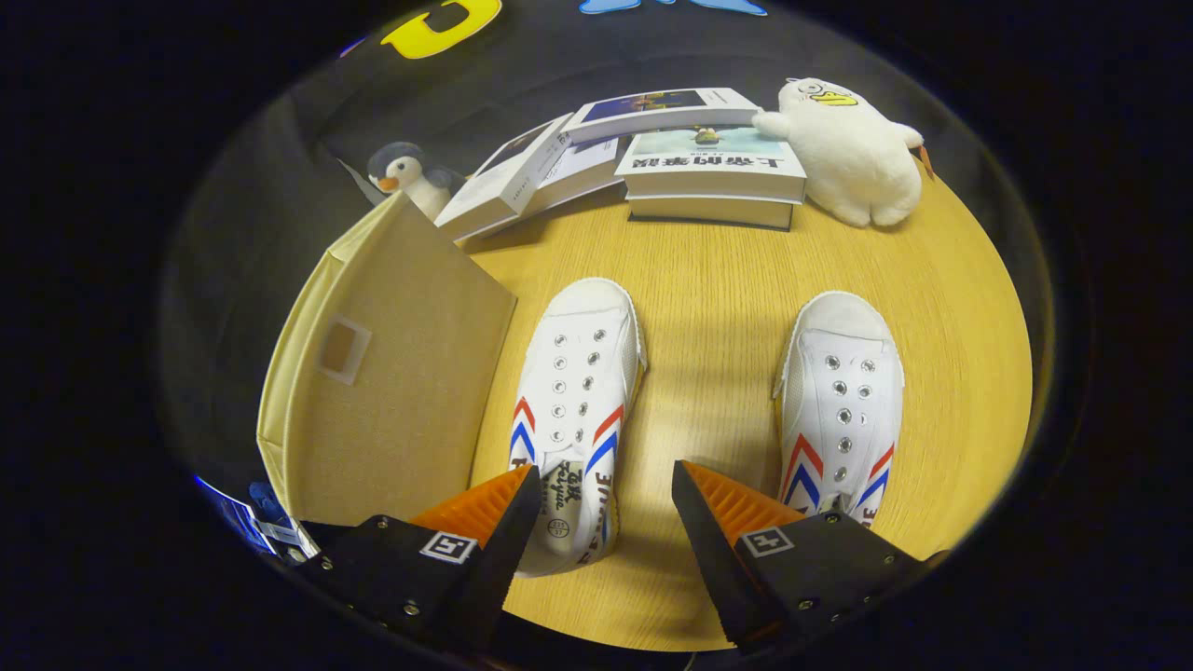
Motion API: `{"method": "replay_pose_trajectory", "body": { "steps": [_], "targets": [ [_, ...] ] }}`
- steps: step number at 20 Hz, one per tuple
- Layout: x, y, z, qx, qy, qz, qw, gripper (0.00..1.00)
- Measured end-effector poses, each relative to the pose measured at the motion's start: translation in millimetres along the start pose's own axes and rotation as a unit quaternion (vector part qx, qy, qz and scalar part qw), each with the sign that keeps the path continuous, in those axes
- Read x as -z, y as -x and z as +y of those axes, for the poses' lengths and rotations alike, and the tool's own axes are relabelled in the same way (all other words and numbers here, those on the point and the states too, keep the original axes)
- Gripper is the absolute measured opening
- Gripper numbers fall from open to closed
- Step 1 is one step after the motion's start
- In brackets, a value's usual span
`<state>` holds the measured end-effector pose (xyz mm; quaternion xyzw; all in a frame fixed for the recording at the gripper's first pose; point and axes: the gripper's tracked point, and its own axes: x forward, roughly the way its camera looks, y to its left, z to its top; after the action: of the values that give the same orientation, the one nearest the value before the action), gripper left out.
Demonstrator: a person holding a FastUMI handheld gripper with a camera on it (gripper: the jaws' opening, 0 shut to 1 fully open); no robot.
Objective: Open the storage box then place both shoes into the box .Put the left shoe in first, then the right shoe, with the right side of both shoes facing outward in a uniform manner.
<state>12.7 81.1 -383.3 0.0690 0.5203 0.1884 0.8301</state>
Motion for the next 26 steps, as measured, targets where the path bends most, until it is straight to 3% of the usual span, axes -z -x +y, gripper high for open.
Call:
{"method": "replay_pose_trajectory", "body": {
  "steps": [4, 6, 8, 9, 10, 13, 20, 26],
  "targets": [
    [4.5, -20.3, -8.2, 0.023, 0.035, 0.021, 0.999, 0.8],
    [3.3, -24.8, -0.7, 0.008, 0.042, 0.026, 0.999, 0.72],
    [3.2, -27.1, 9.3, -0.014, 0.041, 0.034, 0.998, 0.48],
    [2.5, -28.0, 8.0, -0.009, 0.044, 0.036, 0.998, 0.26],
    [1.9, -26.0, 6.3, -0.011, 0.041, 0.04, 0.998, 0.23],
    [0.2, -24.1, 4.0, -0.014, -0.006, 0.045, 0.999, 0.02],
    [2.3, 17.3, 25.2, -0.069, -0.093, 0.074, 0.99, 0.0],
    [-23.9, 80.7, 45.8, -0.064, -0.083, 0.048, 0.993, 0.0]
  ]
}}
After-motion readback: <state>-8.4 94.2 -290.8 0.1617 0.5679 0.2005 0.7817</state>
